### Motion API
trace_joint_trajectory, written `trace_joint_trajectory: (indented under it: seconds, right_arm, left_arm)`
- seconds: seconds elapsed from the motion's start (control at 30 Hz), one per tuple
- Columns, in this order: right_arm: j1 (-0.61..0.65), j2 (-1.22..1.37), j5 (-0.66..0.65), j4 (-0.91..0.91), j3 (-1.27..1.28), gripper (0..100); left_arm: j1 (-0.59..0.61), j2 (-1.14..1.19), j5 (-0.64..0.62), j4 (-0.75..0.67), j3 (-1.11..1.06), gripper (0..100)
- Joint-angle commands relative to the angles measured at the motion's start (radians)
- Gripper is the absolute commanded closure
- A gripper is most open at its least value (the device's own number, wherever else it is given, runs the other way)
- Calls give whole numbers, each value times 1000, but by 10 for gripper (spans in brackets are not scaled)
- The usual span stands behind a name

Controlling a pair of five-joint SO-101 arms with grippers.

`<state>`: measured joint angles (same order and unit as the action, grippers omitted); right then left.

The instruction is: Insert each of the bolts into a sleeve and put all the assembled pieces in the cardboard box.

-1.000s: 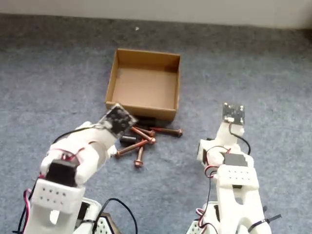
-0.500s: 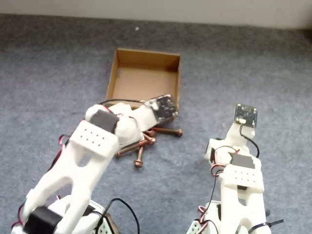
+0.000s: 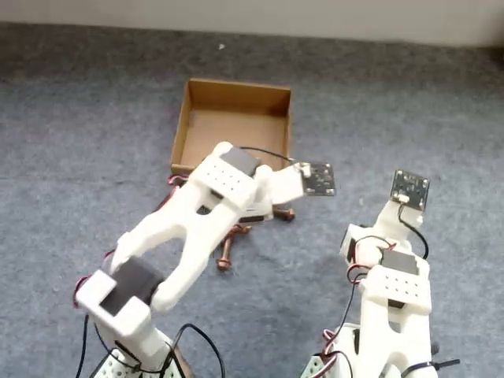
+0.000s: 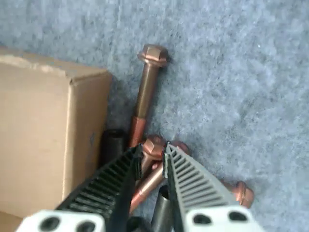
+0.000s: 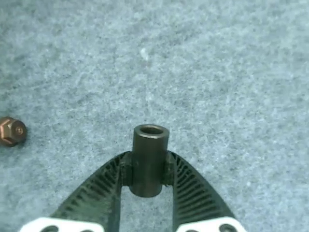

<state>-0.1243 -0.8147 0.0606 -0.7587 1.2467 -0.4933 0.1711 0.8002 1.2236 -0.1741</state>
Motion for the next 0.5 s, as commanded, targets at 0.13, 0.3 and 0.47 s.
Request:
trace_joint_trajectory:
  seconds: [0.13,0.3,0.47]
  right_arm:
    - [-19,-30,11,16,-30,993]
    - [-21,-30,11,15,-41,993]
    - [-21,-30,11,15,-41,993]
  left_arm:
    - [-73,255,-48,-12,274,891]
    - [-73,377,-49,-6,398,893]
    - [-81,430,-49,-5,437,895]
